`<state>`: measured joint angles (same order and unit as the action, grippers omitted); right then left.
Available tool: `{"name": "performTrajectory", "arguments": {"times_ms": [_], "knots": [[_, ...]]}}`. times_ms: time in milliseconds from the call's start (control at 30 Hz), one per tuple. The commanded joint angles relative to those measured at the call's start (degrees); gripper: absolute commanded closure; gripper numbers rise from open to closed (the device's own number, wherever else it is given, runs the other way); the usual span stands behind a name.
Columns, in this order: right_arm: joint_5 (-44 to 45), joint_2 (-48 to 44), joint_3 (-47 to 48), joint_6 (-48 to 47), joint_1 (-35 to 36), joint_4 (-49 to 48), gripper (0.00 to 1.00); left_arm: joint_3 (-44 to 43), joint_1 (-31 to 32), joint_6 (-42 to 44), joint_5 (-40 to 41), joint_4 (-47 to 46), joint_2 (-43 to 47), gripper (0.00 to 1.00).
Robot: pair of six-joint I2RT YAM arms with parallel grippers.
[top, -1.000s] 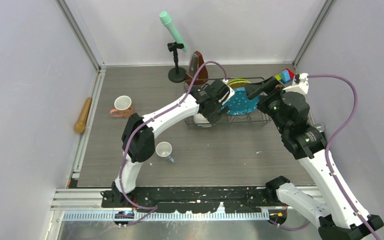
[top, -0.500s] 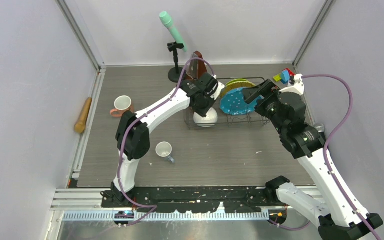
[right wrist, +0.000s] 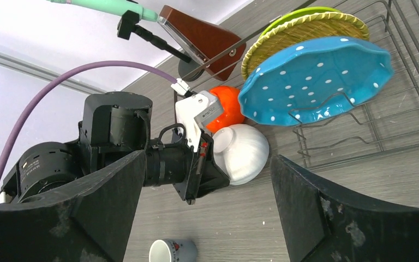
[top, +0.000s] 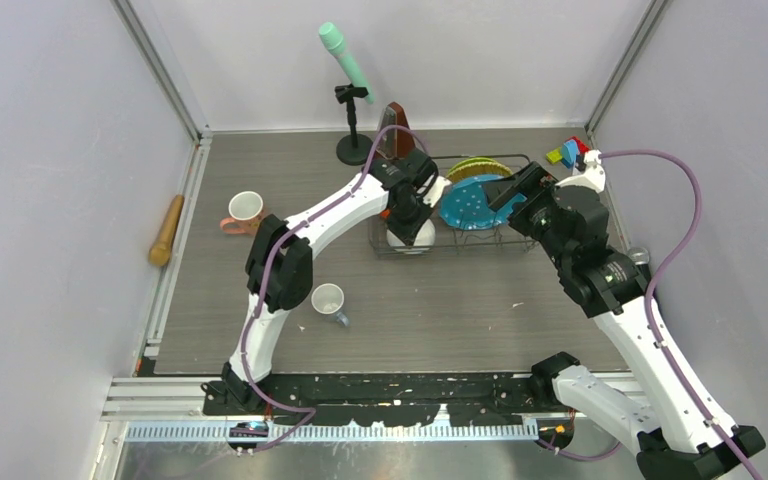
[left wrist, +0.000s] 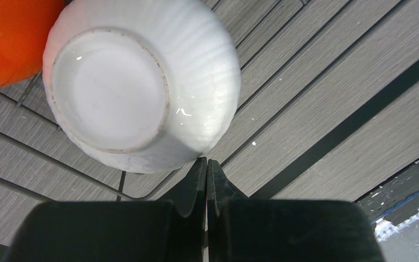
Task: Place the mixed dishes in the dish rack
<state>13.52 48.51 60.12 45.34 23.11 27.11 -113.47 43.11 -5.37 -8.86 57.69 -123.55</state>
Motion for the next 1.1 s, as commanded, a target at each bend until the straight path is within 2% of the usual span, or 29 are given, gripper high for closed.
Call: {"name": "performTrajectory", "arguments": {"times_ms": [0, 333, 767, 867, 1067], "knots": [[-0.5, 0.4, -0.2, -0.9, -0.2, -0.8, 0.10, -1.4, -1.1, -0.1, 4.5, -0.7, -2.1, 1.00], [-4.4, 2.0, -1.6, -1.0, -0.2, -0.4, 0.09, 0.7, -1.1, -3.7, -3.5, -9.0, -3.4, 1.00], [-4.2, 1.3, -1.0, -1.5, -0.2, -0.1, 0.09, 0.6, -1.1, -4.4, -4.3, -17.3, -7.2, 1.00], [-4.5, 1.3, -0.8, -1.8, -0.2, 0.1, 0.09, 1.7, -1.1, -4.9, -5.9, -17.6, -5.1, 1.00], [-5.7, 2.2, -0.4, -2.0, -0.2, 0.4, 0.07, 7.0, -1.1, -4.8, -4.0, -17.2, 4.3, 0.99]]}}
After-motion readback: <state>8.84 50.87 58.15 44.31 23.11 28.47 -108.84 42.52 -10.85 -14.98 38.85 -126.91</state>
